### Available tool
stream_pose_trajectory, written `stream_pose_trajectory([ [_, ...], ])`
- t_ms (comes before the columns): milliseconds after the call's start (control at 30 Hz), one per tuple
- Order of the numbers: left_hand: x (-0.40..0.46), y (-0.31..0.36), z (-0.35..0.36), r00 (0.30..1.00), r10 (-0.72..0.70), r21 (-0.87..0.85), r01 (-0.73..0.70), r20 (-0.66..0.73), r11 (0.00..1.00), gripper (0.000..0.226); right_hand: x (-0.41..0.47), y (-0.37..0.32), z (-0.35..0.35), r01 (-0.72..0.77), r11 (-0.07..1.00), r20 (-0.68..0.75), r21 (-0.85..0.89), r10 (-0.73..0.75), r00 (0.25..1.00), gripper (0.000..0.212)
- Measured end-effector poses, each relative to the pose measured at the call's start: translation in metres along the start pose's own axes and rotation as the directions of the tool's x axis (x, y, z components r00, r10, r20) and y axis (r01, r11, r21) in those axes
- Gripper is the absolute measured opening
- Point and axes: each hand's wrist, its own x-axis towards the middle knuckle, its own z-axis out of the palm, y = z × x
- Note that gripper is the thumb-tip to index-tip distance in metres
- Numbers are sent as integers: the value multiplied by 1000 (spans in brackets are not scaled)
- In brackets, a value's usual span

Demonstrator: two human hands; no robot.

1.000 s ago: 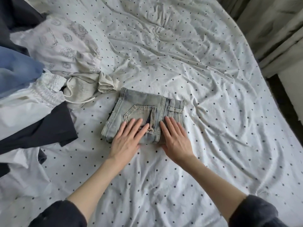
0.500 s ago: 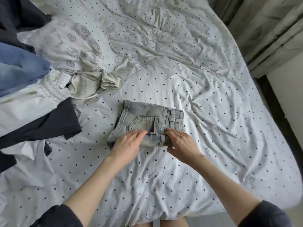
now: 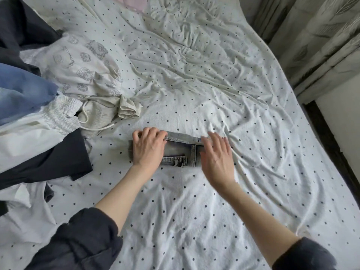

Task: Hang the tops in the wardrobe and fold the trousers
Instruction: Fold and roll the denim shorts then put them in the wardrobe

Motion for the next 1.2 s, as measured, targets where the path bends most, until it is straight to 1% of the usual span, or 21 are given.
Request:
stream_pose_trajectory([
  [67, 2, -1, 10, 999, -44, -10, 44, 1, 999, 27, -13, -18, 15, 89, 996, -15, 30, -89, 996, 50],
  [167, 4, -7, 13, 997, -77, 7, 77, 1, 997, 40, -24, -27, 36, 210, 977, 109, -38, -205, 973, 49],
  [233, 3, -17, 15, 989, -147, -19, 147, 6, 989, 52, -12, -19, 46, 191, 978, 197, -80, -173, 965, 53],
  [267, 2, -22, 15, 980, -201, -76, 201, 5, 977, 58, -3, -16, 48, 166, 982, 237, -89, -141, 961, 55],
  [333, -4, -29, 12, 944, -329, -265, 327, 38, 907, 68, 13, -14, 51, 119, 989, 313, -90, -85, 946, 59],
  [367, -7, -30, 9, 911, -401, -363, 406, 91, 839, 72, 19, -16, 52, 112, 989, 352, -92, -73, 933, 62],
  [400, -11, -31, 9, 874, -461, -432, 478, 151, 765, 76, 21, -17, 52, 122, 987, 386, -103, -73, 920, 66],
  [433, -14, -31, 9, 853, -486, -457, 515, 190, 725, 77, 22, -16, 54, 144, 984, 411, -106, -88, 907, 70],
  [467, -15, -30, 8, 865, -473, -423, 496, 166, 759, 76, 24, -15, 55, 161, 982, 439, -96, -104, 893, 74],
  [500, -16, -30, 7, 909, -407, -320, 412, 87, 853, 73, 26, -13, 56, 167, 982, 466, -87, -108, 878, 77],
  [533, -17, -27, 6, 953, -302, -185, 298, 11, 936, 70, 30, -12, 55, 176, 979, 476, -103, -107, 873, 78],
  [567, -18, -24, 7, 980, -194, -63, 191, -41, 979, 69, 34, -11, 54, 185, 976, 479, -114, -109, 871, 78],
  [600, -18, -18, 7, 995, -87, 20, 88, -58, 996, 72, 38, -10, 54, 189, 974, 482, -125, -106, 870, 78],
  [667, -20, -3, 8, 994, 109, 94, -106, -27, 990, 82, 45, -9, 54, 188, 972, 496, -141, -95, 863, 79],
  [733, -23, 3, 18, 971, 216, 126, -229, 102, 965, 87, 46, -9, 58, 198, 969, 494, -148, -101, 864, 79],
  [800, -20, -2, 31, 954, 198, 160, -237, 227, 958, 97, 43, -7, 59, 234, 956, 420, -175, -143, 896, 83],
  [867, -11, -8, 38, 951, 177, 151, -220, 254, 964, 94, 37, 2, 61, 232, 957, 294, -173, -175, 940, 80],
  [933, -2, -10, 39, 958, 193, 137, -224, 210, 965, 82, 30, 16, 61, 221, 961, 182, -169, -190, 965, 70],
  [1000, 3, -11, 39, 969, 214, 128, -229, 123, 965, 74, 28, 20, 54, 202, 956, 84, -212, -188, 979, 58],
  [1067, -2, -6, 34, 977, 202, 97, -208, 66, 973, 68, 26, 17, 44, 171, 954, 60, -247, -161, 985, 47],
  [1200, -20, 12, 7, 985, 169, -11, -169, 27, 986, 64, 17, 14, 9, 182, 964, -9, -193, -187, 982, 37],
])
